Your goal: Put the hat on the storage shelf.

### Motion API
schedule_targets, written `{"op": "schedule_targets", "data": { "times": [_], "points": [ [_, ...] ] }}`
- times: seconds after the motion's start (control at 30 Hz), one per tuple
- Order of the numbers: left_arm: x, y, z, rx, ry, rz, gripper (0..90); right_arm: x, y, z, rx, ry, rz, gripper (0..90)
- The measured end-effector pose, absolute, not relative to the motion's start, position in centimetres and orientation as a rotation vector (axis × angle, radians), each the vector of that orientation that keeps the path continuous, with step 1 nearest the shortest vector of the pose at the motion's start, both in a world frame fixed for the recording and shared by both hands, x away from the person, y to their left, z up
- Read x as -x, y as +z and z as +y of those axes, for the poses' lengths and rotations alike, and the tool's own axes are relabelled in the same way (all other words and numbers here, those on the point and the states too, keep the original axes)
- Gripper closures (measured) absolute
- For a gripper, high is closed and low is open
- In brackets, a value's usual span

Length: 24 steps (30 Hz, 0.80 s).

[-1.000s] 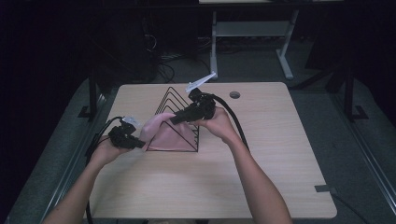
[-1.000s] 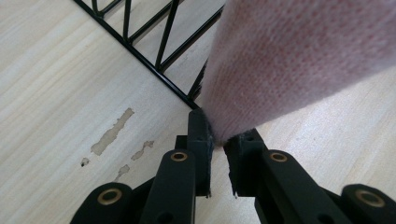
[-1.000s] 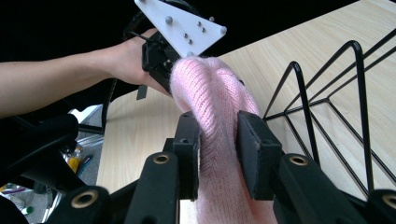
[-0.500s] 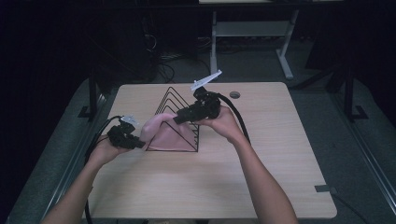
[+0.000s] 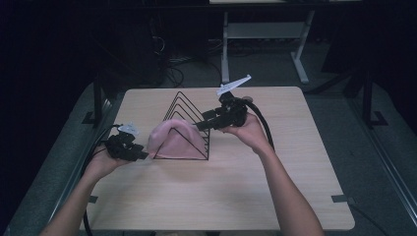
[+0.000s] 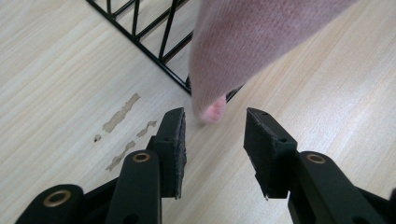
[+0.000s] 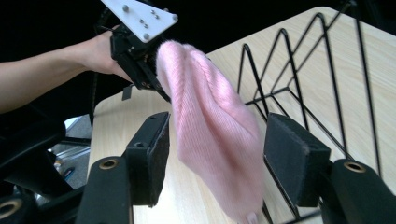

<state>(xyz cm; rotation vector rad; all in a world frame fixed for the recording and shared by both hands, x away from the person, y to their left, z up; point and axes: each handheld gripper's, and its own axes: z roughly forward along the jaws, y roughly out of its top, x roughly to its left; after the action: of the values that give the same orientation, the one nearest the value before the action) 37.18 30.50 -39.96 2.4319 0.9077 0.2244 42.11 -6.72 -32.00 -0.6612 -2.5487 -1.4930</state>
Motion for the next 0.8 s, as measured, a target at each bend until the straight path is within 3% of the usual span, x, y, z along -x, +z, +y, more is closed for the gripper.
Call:
{"op": "schedule_targets", "data": {
  "times": [0.8],
  "points": [
    [-35.9,-39.7,30.9,-2.403,0.241,0.916,46.8,-40.8,-33.4,-13.8,0.866,-1.481,-2.567,31.3]
  ]
}}
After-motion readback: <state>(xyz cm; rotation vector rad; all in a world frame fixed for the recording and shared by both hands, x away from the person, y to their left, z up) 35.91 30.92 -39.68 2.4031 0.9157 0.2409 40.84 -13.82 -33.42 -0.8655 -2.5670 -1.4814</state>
